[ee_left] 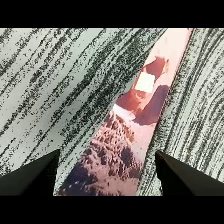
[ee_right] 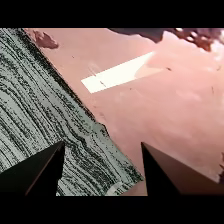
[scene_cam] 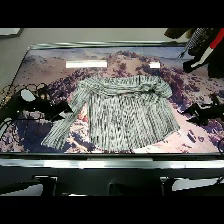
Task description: Fold the clothes and pants, and hang the long-sleeved shirts on hangers.
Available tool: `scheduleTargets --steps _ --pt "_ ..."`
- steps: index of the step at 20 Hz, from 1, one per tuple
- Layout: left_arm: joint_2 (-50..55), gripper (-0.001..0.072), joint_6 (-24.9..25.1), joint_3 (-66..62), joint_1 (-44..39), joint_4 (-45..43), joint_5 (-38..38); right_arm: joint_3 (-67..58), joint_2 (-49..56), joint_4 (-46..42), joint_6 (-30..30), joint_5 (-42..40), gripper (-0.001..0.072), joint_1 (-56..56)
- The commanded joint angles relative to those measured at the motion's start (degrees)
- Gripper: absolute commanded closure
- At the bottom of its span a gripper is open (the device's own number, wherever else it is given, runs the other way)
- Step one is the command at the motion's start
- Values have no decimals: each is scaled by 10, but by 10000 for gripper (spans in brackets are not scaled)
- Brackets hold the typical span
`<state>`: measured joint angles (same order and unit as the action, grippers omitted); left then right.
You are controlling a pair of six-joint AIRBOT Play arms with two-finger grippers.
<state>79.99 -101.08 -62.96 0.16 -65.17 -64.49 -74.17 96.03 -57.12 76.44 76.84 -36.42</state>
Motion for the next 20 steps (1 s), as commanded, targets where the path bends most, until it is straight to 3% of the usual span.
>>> scheduleTargets --steps 1,6,9,10,11,13,16,20 --pt "-2 43 12 7 0 2 5 7 26 23 -21 9 154 0" --pt "-2 43 12 7 0 2 26 50 27 35 -21 5 154 0" --pt "-1 38 10 7 2 7 -3 85 27 69 -24 8 160 0" --pt "0 37 5 7 4 7 -18 92 27 70 -24 8 251 0" --pt "1 25 2 13 6 16 -24 94 26 70 -24 10 502 0" --pt "0 23 37 45 8 56 -17 94 15 85 -37 9 670 0" --pt "0 23 84 117 -4 136 26 94 -16 91 -32 -1 682 0" --pt "12 23 87 156 -65 161 96 95 -28 90 -9 17 682 0"
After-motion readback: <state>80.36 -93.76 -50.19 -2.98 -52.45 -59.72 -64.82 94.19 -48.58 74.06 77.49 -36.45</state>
